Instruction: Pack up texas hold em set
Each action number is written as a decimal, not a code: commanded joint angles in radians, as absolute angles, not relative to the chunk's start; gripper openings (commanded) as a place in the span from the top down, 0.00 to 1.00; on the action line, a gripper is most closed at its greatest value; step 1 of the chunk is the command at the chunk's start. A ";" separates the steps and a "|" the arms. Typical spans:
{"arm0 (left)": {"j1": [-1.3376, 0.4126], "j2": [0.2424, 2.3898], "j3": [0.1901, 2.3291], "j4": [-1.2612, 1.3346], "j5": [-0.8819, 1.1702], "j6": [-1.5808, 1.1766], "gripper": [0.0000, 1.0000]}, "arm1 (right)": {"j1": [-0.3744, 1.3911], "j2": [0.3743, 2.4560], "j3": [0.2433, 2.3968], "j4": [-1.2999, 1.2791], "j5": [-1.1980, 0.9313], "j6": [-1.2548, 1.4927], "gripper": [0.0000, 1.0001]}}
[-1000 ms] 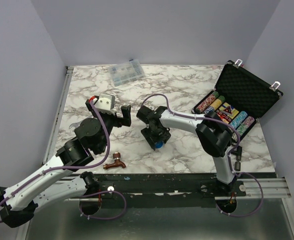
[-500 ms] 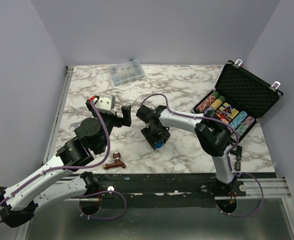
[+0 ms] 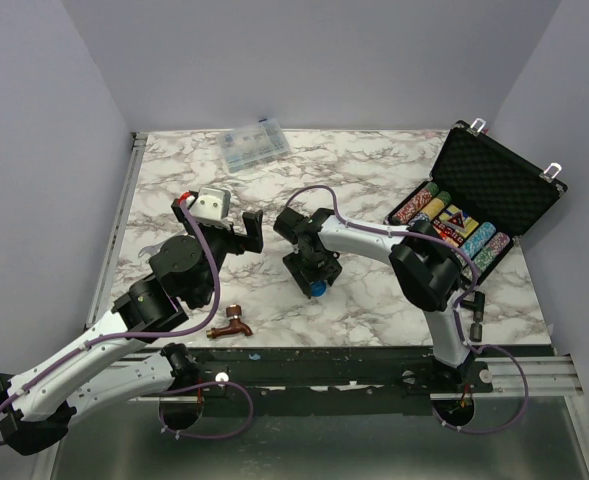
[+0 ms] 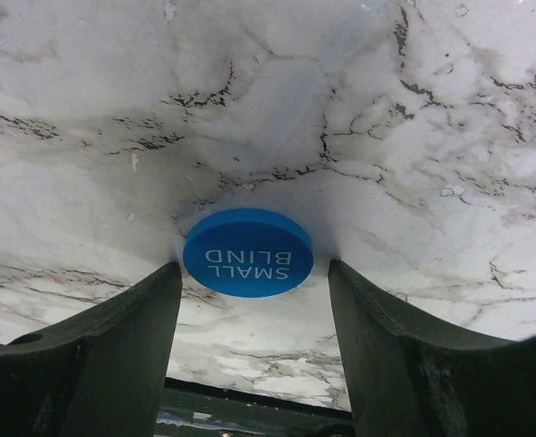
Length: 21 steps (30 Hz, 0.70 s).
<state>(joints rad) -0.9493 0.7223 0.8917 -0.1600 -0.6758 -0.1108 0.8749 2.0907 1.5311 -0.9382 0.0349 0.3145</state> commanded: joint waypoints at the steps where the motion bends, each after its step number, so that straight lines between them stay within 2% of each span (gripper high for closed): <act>1: -0.946 0.719 0.920 -0.159 -0.659 -0.120 0.01 | 0.852 2.197 1.490 -0.813 0.098 0.315 0.33; 21: -0.946 0.730 0.922 -0.163 -0.648 -0.126 0.01 | 0.854 2.235 1.558 -0.789 0.125 0.337 0.45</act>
